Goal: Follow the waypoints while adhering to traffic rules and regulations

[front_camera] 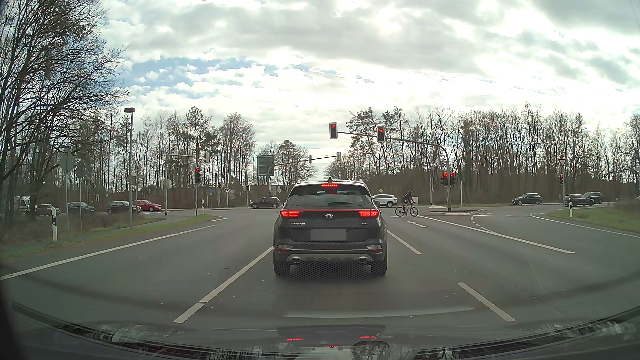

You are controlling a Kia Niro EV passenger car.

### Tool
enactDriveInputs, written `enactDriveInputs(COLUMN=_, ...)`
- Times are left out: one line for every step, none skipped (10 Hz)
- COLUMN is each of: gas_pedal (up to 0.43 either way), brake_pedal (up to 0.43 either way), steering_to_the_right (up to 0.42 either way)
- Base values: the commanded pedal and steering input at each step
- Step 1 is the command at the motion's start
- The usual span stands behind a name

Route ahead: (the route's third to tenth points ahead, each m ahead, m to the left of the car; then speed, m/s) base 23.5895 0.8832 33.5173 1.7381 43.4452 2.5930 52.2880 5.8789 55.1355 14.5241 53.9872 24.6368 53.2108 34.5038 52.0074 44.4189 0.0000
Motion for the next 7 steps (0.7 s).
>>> enactDriveInputs(gas_pedal=0.000, brake_pedal=0.299, steering_to_the_right=-0.002)
enactDriveInputs(gas_pedal=0.000, brake_pedal=0.299, steering_to_the_right=-0.002)
enactDriveInputs(gas_pedal=0.000, brake_pedal=0.299, steering_to_the_right=-0.001)
enactDriveInputs(gas_pedal=0.000, brake_pedal=0.299, steering_to_the_right=-0.002)
enactDriveInputs(gas_pedal=0.000, brake_pedal=0.293, steering_to_the_right=-0.002)
enactDriveInputs(gas_pedal=0.000, brake_pedal=0.299, steering_to_the_right=-0.001)
enactDriveInputs(gas_pedal=0.000, brake_pedal=0.299, steering_to_the_right=-0.001)
